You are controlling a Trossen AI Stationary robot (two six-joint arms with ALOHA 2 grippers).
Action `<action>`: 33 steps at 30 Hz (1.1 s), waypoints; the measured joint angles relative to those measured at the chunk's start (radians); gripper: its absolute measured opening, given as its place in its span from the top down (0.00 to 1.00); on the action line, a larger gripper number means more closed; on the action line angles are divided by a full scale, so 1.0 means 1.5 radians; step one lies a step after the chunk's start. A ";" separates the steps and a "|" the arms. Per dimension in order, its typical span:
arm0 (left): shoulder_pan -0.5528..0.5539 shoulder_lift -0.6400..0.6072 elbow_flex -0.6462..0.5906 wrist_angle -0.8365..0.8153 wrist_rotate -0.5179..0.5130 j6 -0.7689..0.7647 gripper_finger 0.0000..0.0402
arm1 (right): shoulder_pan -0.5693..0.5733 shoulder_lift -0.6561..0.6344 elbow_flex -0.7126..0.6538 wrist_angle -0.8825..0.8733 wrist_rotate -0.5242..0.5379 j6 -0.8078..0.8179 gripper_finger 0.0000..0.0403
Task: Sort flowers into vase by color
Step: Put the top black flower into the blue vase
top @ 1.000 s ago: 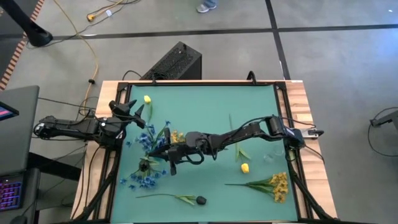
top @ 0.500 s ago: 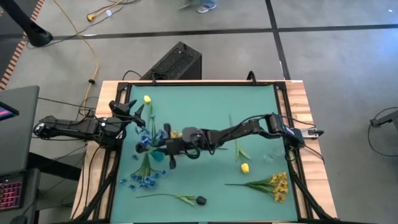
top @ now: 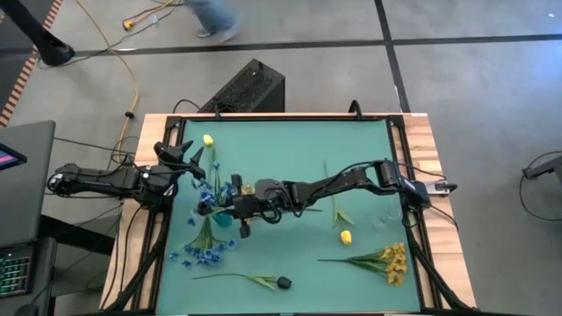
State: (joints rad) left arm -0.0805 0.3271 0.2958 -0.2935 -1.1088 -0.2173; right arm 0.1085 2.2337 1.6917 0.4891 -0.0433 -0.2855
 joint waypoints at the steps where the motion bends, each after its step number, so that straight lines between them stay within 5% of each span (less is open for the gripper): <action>1: 0.000 0.000 0.000 0.000 0.000 0.000 0.52 | 0.000 0.000 0.000 -0.008 0.000 0.000 0.95; 18: 0.000 0.000 0.000 0.000 0.009 0.002 0.52 | -0.019 0.000 0.001 -0.064 0.031 0.062 0.77; 33: 0.000 0.000 0.000 0.000 0.009 0.002 0.52 | -0.006 0.000 0.133 -0.388 0.028 0.085 0.40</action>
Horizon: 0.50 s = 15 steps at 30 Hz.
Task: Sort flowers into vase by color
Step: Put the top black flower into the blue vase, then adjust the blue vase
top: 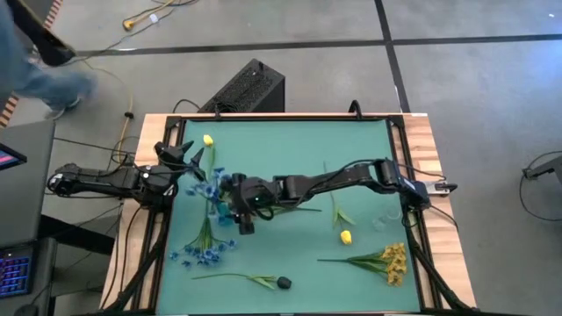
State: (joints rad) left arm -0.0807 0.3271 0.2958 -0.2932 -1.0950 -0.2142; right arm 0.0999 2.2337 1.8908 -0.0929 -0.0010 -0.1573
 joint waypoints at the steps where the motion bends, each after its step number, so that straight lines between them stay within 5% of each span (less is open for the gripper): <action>1: 0.000 0.000 0.000 0.000 0.000 0.000 0.52 | 0.001 0.000 0.011 -0.034 0.000 0.000 0.39; 8: 0.000 0.000 0.000 0.000 0.000 -0.001 0.52 | 0.000 0.000 0.085 -0.233 0.000 0.019 0.38; 15: 0.000 0.000 0.000 0.000 0.001 -0.003 0.52 | 0.000 0.000 0.117 -0.280 0.001 0.032 0.38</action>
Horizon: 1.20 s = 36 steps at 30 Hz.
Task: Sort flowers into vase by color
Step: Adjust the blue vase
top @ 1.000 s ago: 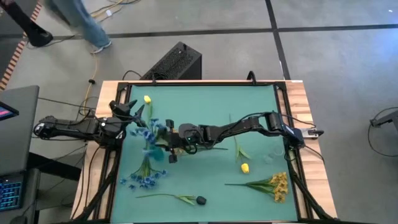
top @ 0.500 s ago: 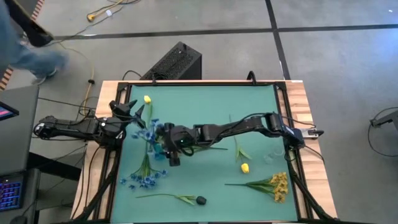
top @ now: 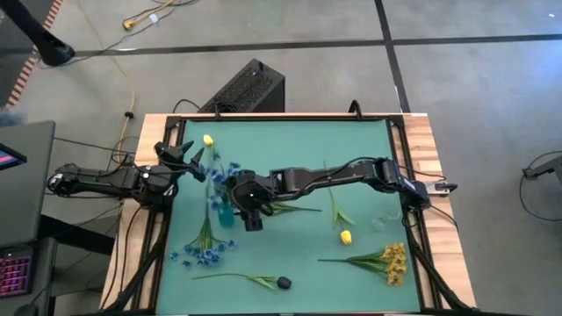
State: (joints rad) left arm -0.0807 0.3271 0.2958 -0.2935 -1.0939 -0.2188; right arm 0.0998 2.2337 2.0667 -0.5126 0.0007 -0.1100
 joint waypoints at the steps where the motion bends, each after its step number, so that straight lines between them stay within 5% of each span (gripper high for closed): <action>1: 0.000 0.000 0.000 0.000 0.000 0.000 0.52 | 0.002 0.000 0.002 0.000 0.000 0.000 0.38; 36: 0.000 0.000 0.000 0.005 0.011 -0.002 0.52 | 0.021 -0.085 0.004 -0.144 0.001 0.034 0.38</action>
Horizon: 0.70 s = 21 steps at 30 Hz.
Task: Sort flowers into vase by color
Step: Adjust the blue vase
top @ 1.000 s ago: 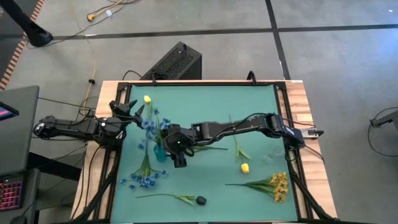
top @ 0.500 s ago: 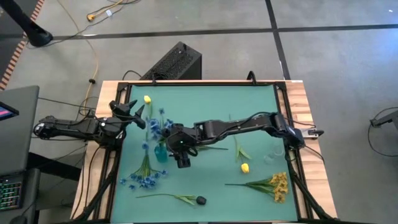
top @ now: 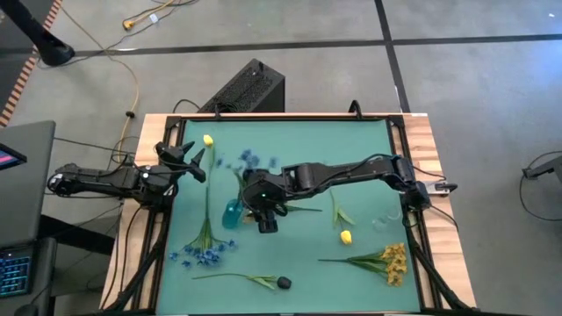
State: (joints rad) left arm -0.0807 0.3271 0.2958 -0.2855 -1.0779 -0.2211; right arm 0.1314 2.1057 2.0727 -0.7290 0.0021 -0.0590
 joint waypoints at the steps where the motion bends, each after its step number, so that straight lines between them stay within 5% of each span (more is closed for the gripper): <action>1: 0.000 0.000 0.000 0.000 0.000 0.000 0.52 | 0.000 0.000 0.000 0.012 0.000 -0.008 0.38; 9: 0.000 0.000 0.000 0.005 0.001 0.000 0.52 | 0.004 0.005 -0.015 0.041 -0.001 -0.005 0.38; 21: 0.000 0.000 0.000 0.013 0.013 0.000 0.52 | 0.005 0.006 -0.022 -0.128 -0.012 0.111 0.38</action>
State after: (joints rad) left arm -0.0807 0.3271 0.2958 -0.2657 -1.0581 -0.2211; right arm 0.1392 2.1151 2.0399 -0.9213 -0.0153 0.1076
